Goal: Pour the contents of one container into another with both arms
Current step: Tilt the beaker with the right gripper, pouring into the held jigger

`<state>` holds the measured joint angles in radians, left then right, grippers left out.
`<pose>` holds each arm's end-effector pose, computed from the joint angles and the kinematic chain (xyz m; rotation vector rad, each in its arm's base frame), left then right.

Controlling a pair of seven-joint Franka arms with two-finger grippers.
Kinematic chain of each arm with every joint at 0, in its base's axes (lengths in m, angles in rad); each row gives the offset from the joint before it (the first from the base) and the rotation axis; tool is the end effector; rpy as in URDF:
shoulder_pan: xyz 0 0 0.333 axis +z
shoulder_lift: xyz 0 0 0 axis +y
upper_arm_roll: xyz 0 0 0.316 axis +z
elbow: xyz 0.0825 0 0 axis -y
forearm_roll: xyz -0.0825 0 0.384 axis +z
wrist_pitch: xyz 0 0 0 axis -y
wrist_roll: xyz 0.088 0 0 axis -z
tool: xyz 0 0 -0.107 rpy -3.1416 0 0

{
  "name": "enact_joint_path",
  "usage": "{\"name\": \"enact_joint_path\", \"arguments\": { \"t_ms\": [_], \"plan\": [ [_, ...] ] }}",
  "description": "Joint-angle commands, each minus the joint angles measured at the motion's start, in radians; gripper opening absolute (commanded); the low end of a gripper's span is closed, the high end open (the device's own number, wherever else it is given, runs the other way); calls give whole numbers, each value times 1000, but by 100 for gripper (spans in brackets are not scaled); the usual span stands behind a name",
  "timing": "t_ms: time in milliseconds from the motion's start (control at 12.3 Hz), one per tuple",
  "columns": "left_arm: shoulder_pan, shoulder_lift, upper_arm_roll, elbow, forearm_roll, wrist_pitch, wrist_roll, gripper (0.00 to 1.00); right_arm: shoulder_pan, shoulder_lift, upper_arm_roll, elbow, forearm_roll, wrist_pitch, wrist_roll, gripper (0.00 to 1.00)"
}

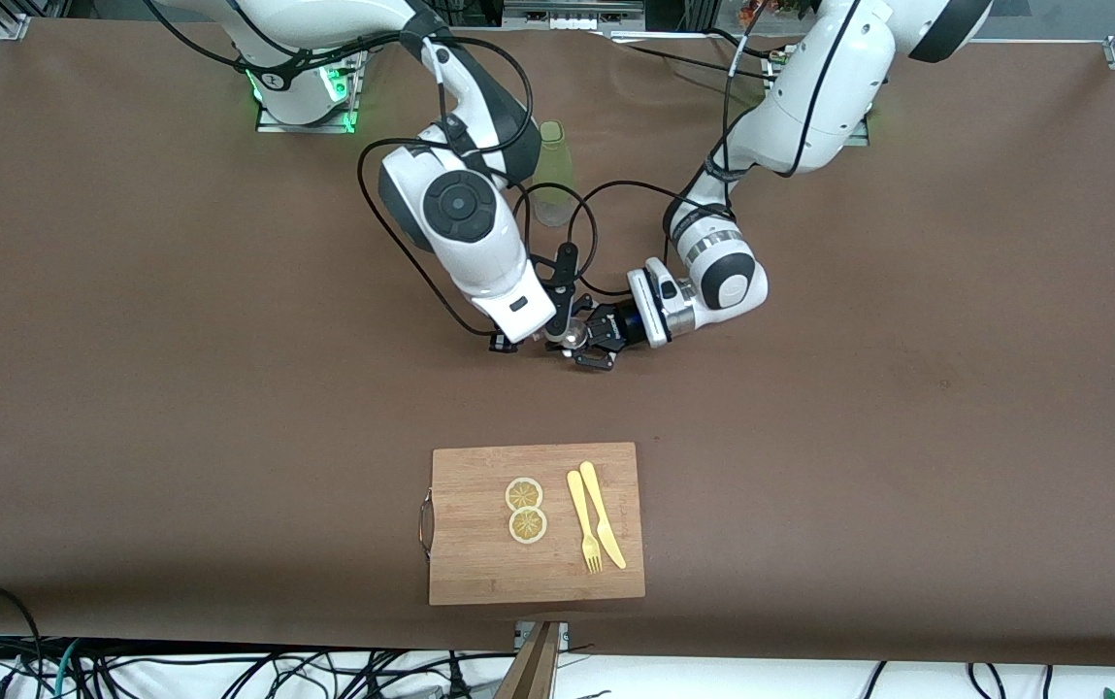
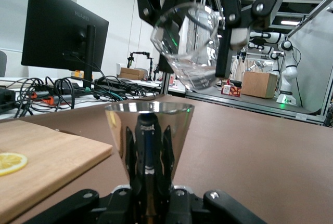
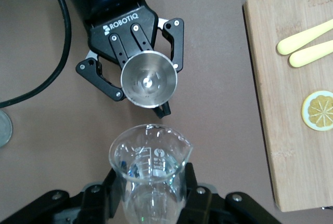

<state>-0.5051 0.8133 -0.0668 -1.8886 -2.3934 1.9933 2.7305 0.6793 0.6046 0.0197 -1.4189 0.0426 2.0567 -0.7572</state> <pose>0.4986 -0.3696 0.0877 1.5529 -0.9230 1.3183 0.5517 0.4632 0.3484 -2.3322 -2.0316 -0.0537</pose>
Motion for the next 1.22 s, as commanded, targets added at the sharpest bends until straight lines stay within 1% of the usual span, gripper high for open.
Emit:
{"name": "enact_joint_path", "arguments": {
  "t_ms": [0,162,325,487,975,1137],
  "plan": [
    [-26,14,5,34,-76,41,132,0,12,-14,22,1,-68,-9,47,27],
    [-41,20,5,42,-92,44,132,0,16,-14,28,1,-125,-10,76,27],
    [-49,32,5,54,-104,44,135,0,22,-12,32,0,-139,-10,85,27],
    [-49,34,5,56,-104,44,135,0,34,-11,35,1,-200,-9,117,27],
    [-53,32,5,59,-105,45,135,0,34,3,42,0,-268,-4,125,27],
    [-53,34,5,65,-107,53,135,0,40,4,42,0,-276,-4,125,27]
  ]
}}
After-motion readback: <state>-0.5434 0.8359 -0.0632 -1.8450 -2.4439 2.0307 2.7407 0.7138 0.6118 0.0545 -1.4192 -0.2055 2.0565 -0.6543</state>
